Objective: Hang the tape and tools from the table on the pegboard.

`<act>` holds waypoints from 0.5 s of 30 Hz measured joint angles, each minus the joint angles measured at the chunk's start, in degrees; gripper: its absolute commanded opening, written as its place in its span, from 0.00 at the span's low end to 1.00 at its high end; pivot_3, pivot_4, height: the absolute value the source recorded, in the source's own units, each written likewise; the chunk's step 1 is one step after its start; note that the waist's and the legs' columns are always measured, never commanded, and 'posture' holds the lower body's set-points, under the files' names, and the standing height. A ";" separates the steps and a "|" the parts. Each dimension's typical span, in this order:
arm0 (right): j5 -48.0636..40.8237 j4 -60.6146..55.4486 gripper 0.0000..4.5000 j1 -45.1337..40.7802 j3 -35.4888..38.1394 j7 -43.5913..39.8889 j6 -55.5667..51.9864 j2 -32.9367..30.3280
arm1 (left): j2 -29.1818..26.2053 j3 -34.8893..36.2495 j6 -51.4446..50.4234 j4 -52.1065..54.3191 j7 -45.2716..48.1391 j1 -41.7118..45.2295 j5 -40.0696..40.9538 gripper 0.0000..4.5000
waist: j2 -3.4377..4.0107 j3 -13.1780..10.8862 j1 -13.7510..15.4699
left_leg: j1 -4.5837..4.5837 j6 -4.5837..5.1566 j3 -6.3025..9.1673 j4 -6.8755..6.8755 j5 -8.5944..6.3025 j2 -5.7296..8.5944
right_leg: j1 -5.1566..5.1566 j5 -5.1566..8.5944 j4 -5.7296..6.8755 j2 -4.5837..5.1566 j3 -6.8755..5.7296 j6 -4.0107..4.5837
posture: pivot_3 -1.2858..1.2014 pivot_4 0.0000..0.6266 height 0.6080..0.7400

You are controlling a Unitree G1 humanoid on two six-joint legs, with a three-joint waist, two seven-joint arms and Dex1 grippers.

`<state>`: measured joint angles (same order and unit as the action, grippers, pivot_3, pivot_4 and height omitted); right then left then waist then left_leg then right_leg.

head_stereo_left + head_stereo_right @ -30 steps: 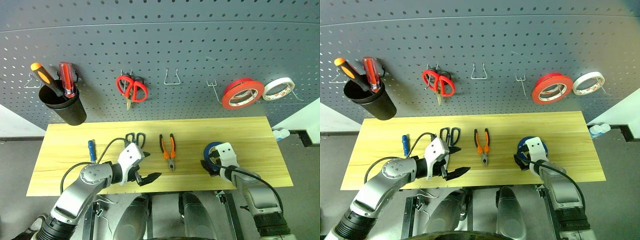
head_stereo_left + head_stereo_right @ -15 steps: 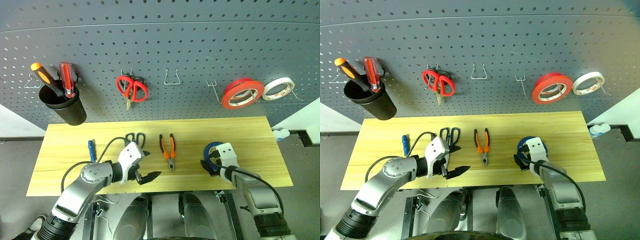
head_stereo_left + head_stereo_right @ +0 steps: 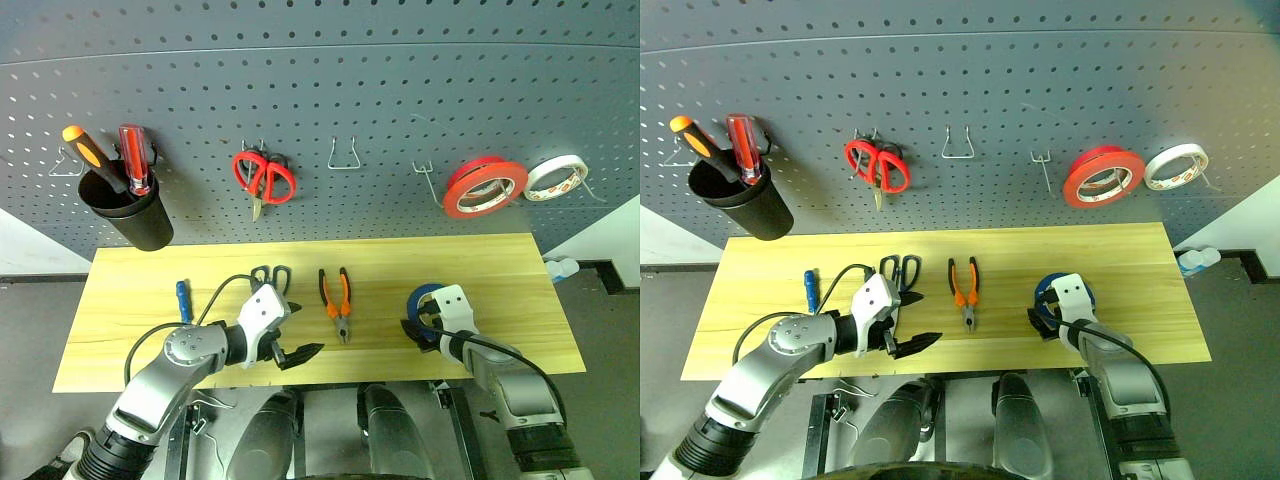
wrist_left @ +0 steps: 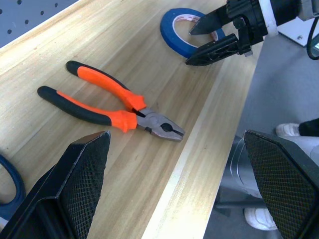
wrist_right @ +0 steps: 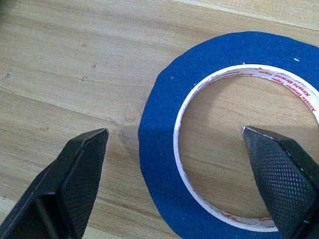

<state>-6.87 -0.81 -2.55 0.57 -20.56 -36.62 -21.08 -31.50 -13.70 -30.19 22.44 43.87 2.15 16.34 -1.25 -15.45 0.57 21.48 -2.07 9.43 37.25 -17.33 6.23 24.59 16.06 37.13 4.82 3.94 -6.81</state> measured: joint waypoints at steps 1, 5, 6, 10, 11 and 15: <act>0.00 0.00 0.92 0.00 -0.01 0.02 0.00 0.00 | 0.01 -0.16 0.13 -0.02 0.00 0.00 -0.03 0.99 | 0.00 0.01 0.00 | 0.00 0.00 0.00 0.00 0.00 0.00 | 0.00 0.00 0.01 0.00 0.00 0.00 | 0.53 0.37 0.85; 0.00 0.02 0.92 0.02 -0.02 0.07 0.00 0.00 | 0.02 -0.19 0.43 -0.31 0.03 0.00 -0.06 0.99 | 0.01 0.03 0.00 | 0.00 0.00 0.00 0.01 0.00 0.00 | 0.00 0.00 0.02 0.00 0.00 0.00 | 0.53 0.37 0.85; 0.00 0.02 0.92 0.02 -0.02 0.07 -0.01 0.01 | 0.02 -0.19 0.44 -0.34 0.04 0.00 -0.06 0.99 | 0.01 0.03 0.00 | 0.00 0.00 0.00 0.01 0.00 0.00 | 0.00 0.00 0.02 0.00 0.00 0.00 | 0.53 0.37 0.85; 0.00 0.04 0.92 0.01 -0.05 0.06 -0.01 0.00 | 0.01 -0.19 0.48 -0.35 0.07 0.01 -0.07 0.99 | 0.00 0.05 0.00 | 0.00 -0.01 0.00 0.02 0.01 0.00 | 0.00 0.00 0.04 -0.01 0.00 0.00 | 0.53 0.37 0.85; -0.01 0.05 0.92 0.01 -0.05 0.06 -0.01 0.01 | 0.00 -0.19 0.49 -0.35 0.07 0.00 -0.07 0.99 | 0.00 0.06 0.00 | 0.00 -0.01 0.00 0.03 0.01 0.00 | 0.00 0.00 0.04 -0.01 0.00 0.00 | 0.53 0.37 0.85; 0.00 0.12 0.92 -0.03 -0.08 0.04 -0.01 0.00 | 0.01 -0.19 0.50 -0.35 0.06 -0.03 -0.08 0.99 | 0.00 0.09 0.00 | 0.00 -0.01 0.00 0.04 0.01 0.00 | 0.00 0.00 0.06 -0.01 0.00 0.00 | 0.53 0.37 0.85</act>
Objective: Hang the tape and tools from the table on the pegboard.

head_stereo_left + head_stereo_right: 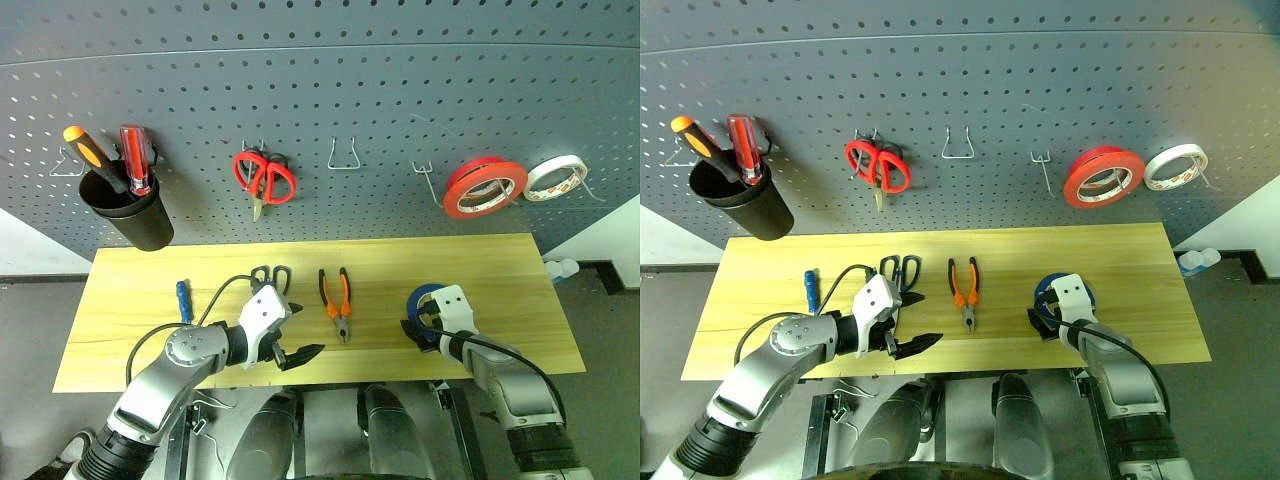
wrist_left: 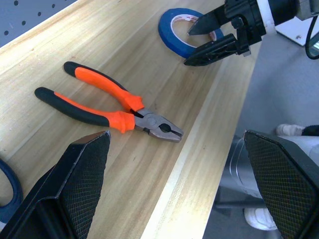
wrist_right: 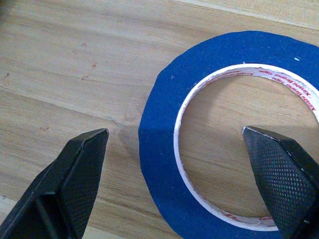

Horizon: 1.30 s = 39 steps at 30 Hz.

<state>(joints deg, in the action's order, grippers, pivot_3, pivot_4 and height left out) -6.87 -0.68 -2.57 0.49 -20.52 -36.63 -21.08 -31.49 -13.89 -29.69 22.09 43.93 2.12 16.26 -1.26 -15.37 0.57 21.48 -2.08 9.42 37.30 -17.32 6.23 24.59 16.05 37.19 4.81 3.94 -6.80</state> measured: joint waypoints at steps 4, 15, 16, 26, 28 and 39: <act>0.03 0.05 0.92 -0.02 -0.06 -0.01 0.01 0.00 | 0.00 -0.03 0.01 0.00 -0.01 -0.05 0.00 0.99 | -0.01 0.03 -0.01 | 0.00 0.00 0.00 0.01 0.00 0.00 | 0.00 0.00 0.01 0.00 0.00 0.00 | 0.53 0.36 0.85; 0.55 0.34 0.92 -0.05 -0.12 -0.05 0.37 -0.05 | 0.01 -0.11 0.18 0.00 -0.01 -0.12 -0.06 0.99 | -0.01 0.06 -0.06 | 0.00 -0.01 -0.01 0.02 0.01 0.00 | 0.01 -0.01 0.02 -0.01 0.00 0.01 | 0.53 0.36 0.85; 0.55 0.34 0.92 -0.05 -0.12 -0.06 0.37 -0.07 | 0.01 -0.11 0.18 0.00 -0.01 -0.12 -0.06 0.99 | -0.01 0.06 -0.09 | 0.00 -0.01 -0.01 0.01 0.01 -0.01 | 0.02 -0.01 0.02 -0.01 0.00 0.01 | 0.53 0.36 0.85; 0.54 0.14 0.92 0.34 -0.08 0.04 0.61 -0.06 | 0.06 -0.12 0.17 0.00 -0.01 -0.12 -0.05 0.99 | 0.05 0.09 -0.19 | -0.01 -0.02 -0.01 0.00 0.01 -0.02 | 0.04 -0.01 0.06 -0.03 0.00 0.01 | 0.53 0.38 0.85; 0.54 0.06 0.92 0.45 -0.08 0.10 0.60 -0.06 | 0.05 -0.12 0.17 0.00 -0.01 -0.11 -0.05 0.99 | 0.05 0.10 -0.24 | 0.00 -0.03 -0.01 0.00 0.02 -0.03 | 0.04 -0.01 0.06 -0.03 0.00 0.01 | 0.53 0.38 0.85; 0.51 -0.16 0.92 1.10 -0.07 0.44 0.45 -0.06 | 0.04 -0.12 0.17 0.04 -0.09 -1.10 -0.05 0.99 | 0.04 0.30 -0.28 | -0.01 -0.04 -0.03 0.10 0.02 -0.02 | 0.02 -0.03 0.11 -0.03 0.00 0.04 | 0.53 0.37 0.85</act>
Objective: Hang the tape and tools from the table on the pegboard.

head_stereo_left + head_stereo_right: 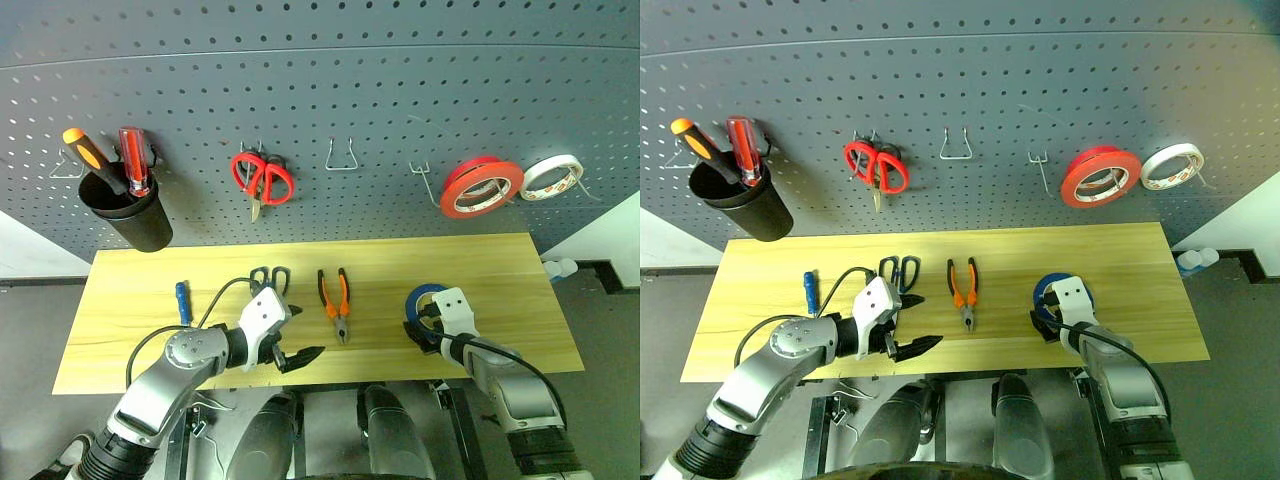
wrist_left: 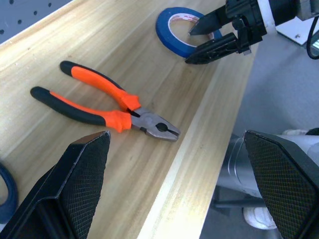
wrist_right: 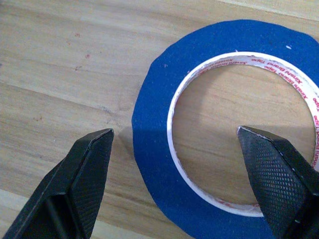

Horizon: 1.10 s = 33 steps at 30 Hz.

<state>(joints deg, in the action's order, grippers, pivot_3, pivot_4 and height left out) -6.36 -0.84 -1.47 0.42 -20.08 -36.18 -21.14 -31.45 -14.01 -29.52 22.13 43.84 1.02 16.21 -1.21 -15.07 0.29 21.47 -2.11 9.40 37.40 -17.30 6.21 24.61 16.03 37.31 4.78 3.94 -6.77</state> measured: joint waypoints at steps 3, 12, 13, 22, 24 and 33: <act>0.01 -0.01 0.92 0.19 0.00 0.04 -0.02 0.00 | 0.00 -0.01 0.00 0.00 0.02 -0.19 0.00 0.99 | 0.00 0.10 0.00 | -0.01 0.00 0.00 0.04 0.00 0.00 | 0.00 -0.01 0.05 0.00 0.00 0.01 | 0.53 0.37 0.85; 0.00 0.01 0.92 0.32 -0.01 0.09 -0.06 0.02 | -0.01 -0.01 0.00 -0.01 0.07 -0.07 0.00 0.99 | 0.00 0.24 -0.02 | -0.01 -0.02 0.00 0.06 0.02 0.00 | -0.01 -0.03 0.08 -0.02 0.00 0.04 | 0.53 0.38 0.85; 0.00 0.01 0.92 0.32 -0.01 0.10 -0.07 0.02 | -0.01 -0.02 0.00 -0.01 0.08 0.05 0.00 0.99 | -0.01 0.24 -0.01 | -0.01 -0.02 0.00 0.07 0.02 0.00 | -0.01 -0.03 0.08 -0.02 0.00 0.04 | 0.53 0.38 0.85; -0.11 0.04 0.68 0.39 0.14 0.17 -0.07 0.06 | 0.00 -0.02 0.00 -0.01 0.08 0.57 0.00 1.00 | 0.00 0.24 -0.08 | -0.01 -0.03 0.00 0.07 0.02 -0.01 | -0.01 -0.03 0.09 -0.01 0.00 0.04 | 0.53 0.38 0.85; -0.13 0.04 0.60 0.43 0.16 0.21 -0.08 0.09 | 0.00 -0.02 0.00 -0.01 0.08 0.57 0.00 1.00 | 0.00 0.24 -0.08 | -0.01 -0.03 0.00 0.07 0.02 0.00 | -0.01 -0.03 0.10 -0.01 0.00 0.04 | 0.53 0.38 0.85; -0.14 0.05 0.45 0.50 0.13 0.15 -0.14 0.11 | 0.01 -0.04 0.00 -0.01 0.07 0.50 0.00 1.00 | 0.04 0.26 -0.08 | -0.02 -0.04 0.01 0.06 0.02 -0.01 | 0.00 -0.03 0.11 -0.03 0.00 0.04 | 0.53 0.38 0.85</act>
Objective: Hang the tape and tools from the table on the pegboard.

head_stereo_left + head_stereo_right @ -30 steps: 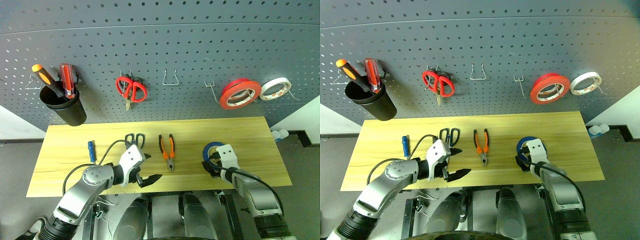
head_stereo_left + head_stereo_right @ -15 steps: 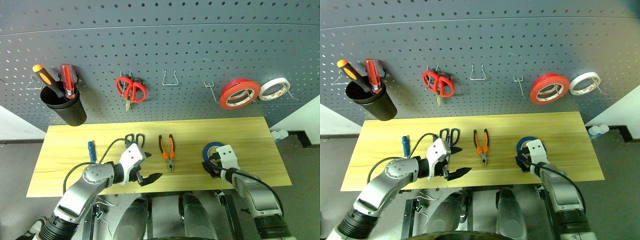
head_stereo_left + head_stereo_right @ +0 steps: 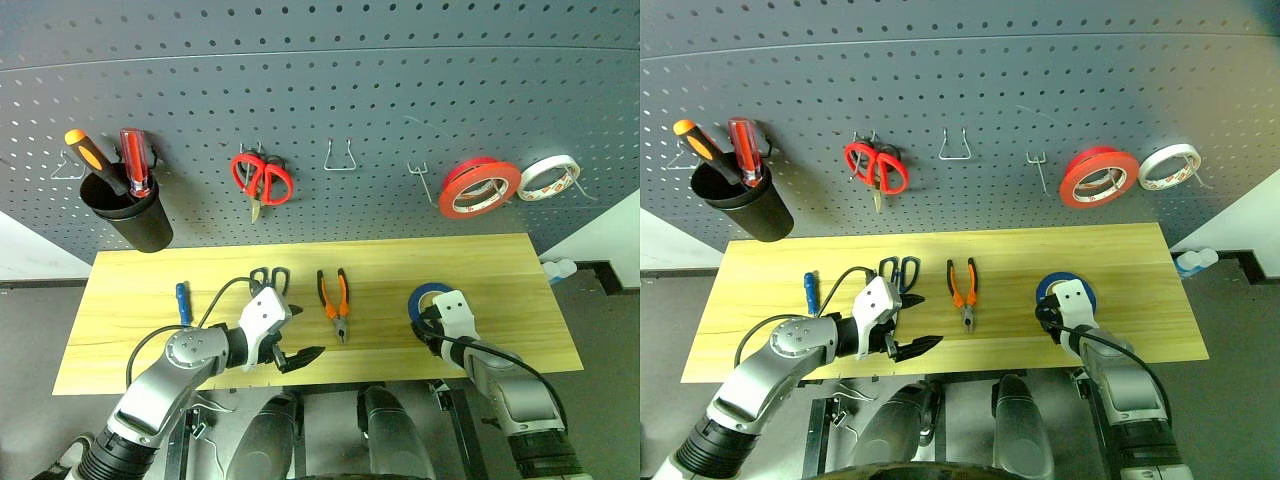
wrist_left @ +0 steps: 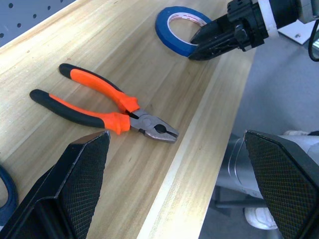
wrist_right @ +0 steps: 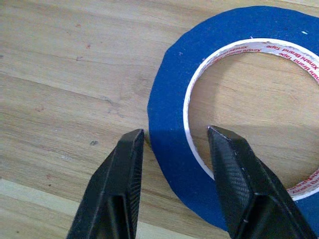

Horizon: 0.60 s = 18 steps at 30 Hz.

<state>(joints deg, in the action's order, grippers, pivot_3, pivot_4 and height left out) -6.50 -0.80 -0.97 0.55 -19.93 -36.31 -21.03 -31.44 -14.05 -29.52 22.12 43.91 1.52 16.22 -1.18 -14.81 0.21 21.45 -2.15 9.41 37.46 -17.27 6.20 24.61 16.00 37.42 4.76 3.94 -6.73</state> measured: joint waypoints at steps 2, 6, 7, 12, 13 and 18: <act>-0.01 0.00 0.45 0.02 0.00 -0.02 0.00 0.00 | 0.00 0.00 0.00 0.00 0.00 -0.05 0.00 1.00 | 0.01 0.00 0.00 | 0.00 0.00 0.00 0.00 0.00 0.00 | 0.00 0.00 0.00 0.00 0.00 0.00 | 0.53 0.38 0.85; -0.16 0.00 0.33 0.05 0.04 -0.09 0.03 0.02 | 0.00 -0.01 -0.01 0.00 -0.01 -0.14 0.00 1.00 | 0.01 0.01 0.00 | 0.00 0.00 0.00 0.00 0.00 0.00 | 0.00 0.00 0.01 0.00 0.00 0.00 | 0.53 0.39 0.85; -0.32 -0.01 0.26 0.05 0.03 -0.09 0.04 0.04 | 0.02 -0.01 -0.01 0.00 -0.01 -0.13 0.01 1.00 | 0.01 0.01 0.00 | -0.01 0.00 0.00 0.00 0.00 -0.01 | 0.00 0.00 0.01 0.00 0.00 0.00 | 0.53 0.39 0.85; -0.58 -0.06 0.15 0.07 0.06 -0.08 0.06 0.06 | 0.01 -0.01 -0.04 0.01 -0.06 -0.20 0.02 1.00 | 0.01 0.01 -0.01 | -0.01 0.00 0.00 -0.01 0.00 -0.01 | 0.00 0.00 0.02 -0.01 0.00 0.00 | 0.53 0.40 0.85; -0.60 -0.06 0.15 0.08 0.06 -0.08 0.06 0.06 | 0.01 -0.01 -0.07 0.04 -0.07 -0.26 0.02 1.00 | 0.01 0.01 -0.02 | -0.01 0.00 0.00 -0.01 0.00 -0.01 | 0.00 0.00 0.02 -0.01 0.00 0.00 | 0.53 0.40 0.85; -0.64 -0.08 0.15 0.13 0.06 -0.03 0.07 0.06 | 0.01 -0.01 -0.16 0.07 -0.07 -0.69 0.02 1.00 | 0.01 0.01 0.00 | -0.01 0.00 0.01 -0.01 0.00 -0.01 | 0.00 0.00 0.02 -0.01 0.00 0.00 | 0.53 0.40 0.85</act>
<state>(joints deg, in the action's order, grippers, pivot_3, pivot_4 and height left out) -7.13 -0.87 -0.84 0.61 -19.96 -36.24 -20.97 -31.43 -14.06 -29.68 22.19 43.84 0.84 16.24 -1.16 -14.80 0.21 21.43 -2.15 9.41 37.44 -17.27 6.18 24.61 16.00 37.44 4.75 3.94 -6.72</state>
